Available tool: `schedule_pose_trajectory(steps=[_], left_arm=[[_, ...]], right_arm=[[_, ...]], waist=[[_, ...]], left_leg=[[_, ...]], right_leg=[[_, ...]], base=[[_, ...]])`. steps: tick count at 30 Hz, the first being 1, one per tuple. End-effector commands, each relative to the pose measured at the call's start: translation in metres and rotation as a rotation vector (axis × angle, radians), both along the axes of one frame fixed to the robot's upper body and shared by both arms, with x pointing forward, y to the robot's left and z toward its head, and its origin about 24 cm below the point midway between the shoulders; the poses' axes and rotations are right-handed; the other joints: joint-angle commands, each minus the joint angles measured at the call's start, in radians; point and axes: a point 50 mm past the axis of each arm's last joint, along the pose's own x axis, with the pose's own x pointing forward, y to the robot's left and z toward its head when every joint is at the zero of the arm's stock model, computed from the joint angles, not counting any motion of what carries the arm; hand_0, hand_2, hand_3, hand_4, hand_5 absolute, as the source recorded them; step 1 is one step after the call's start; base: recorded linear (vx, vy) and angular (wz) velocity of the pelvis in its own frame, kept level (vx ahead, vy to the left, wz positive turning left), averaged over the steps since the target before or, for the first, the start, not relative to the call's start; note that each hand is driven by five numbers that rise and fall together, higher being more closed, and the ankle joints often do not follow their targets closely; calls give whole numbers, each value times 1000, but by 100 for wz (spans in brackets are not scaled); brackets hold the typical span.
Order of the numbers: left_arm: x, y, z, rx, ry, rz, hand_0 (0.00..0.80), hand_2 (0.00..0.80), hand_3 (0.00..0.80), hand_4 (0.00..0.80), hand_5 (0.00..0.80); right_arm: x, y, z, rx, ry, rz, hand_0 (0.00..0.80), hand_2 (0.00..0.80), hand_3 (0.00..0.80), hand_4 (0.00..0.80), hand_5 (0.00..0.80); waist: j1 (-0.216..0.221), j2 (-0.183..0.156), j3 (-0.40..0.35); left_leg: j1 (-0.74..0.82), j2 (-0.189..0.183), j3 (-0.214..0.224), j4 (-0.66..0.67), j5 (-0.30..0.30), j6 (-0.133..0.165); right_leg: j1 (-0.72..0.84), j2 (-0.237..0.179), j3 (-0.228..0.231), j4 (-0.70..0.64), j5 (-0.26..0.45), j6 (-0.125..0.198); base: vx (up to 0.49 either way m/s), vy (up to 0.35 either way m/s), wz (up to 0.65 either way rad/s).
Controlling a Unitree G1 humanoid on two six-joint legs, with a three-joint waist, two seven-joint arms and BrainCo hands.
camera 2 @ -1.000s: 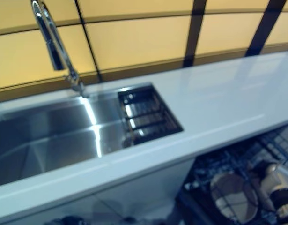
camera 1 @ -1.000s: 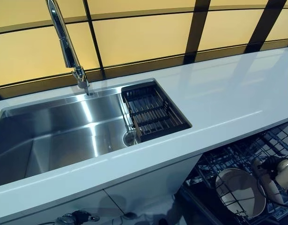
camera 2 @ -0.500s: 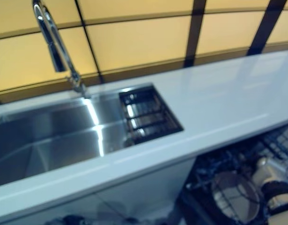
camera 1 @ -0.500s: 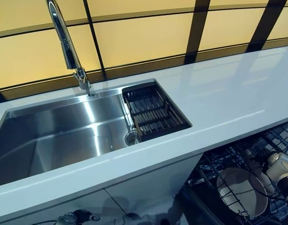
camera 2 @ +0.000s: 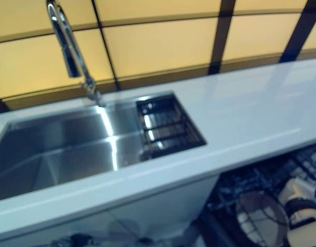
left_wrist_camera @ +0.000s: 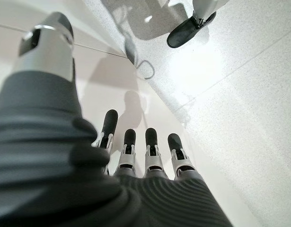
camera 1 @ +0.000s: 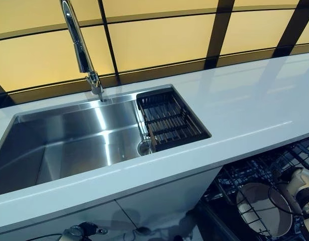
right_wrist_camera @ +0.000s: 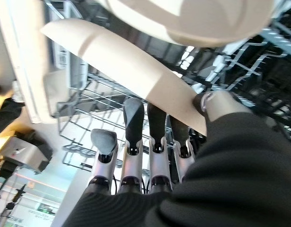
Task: Take plates into dishwasher
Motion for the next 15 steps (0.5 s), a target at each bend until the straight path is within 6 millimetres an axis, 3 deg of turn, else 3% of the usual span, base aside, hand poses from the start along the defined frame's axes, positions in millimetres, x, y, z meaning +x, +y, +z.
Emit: schedule_pose_trajectory(steps=[1,10,11,12,15], left_arm=[[39,6,23,89,-116,-46,0,0,0,0,0],[42,4,23,91,-117,-51,0,0,0,0,0],[42,4,24,92,-117,-51,0,0,0,0,0],[42,4,24,92,-117,-50,0,0,0,0,0],[41,5,23,94,-117,-46,0,0,0,0,0]], right_arm=[[5,-9,23,-132,38,-28,800,800,800,800,800],[-8,-14,8,-88,128,-86,800,800,800,800,800],[-7,-14,9,-88,104,-85,373,373,373,373,373],[-6,-13,11,-84,94,-84,0,0,0,0,0],[0,-11,17,-59,32,-70,0,0,0,0,0]], waist=[[7,-29,-10],[5,-32,-10],[4,-32,-9],[4,-33,-10],[-1,-34,-11]], left_leg=[[-56,-14,-58,-1,22,31],[-53,-13,-57,-2,22,31],[-53,-12,-57,-2,22,30],[-53,-12,-57,-2,22,30],[-51,-10,-56,-2,22,29]], right_leg=[[49,-41,-29,7,-51,80],[50,-40,-28,8,-51,79],[51,-40,-28,8,-51,79],[51,-40,-27,7,-50,79],[51,-38,-23,8,-51,79]], base=[[0,0,0],[0,0,0],[0,0,0],[0,0,0],[0,0,0]])
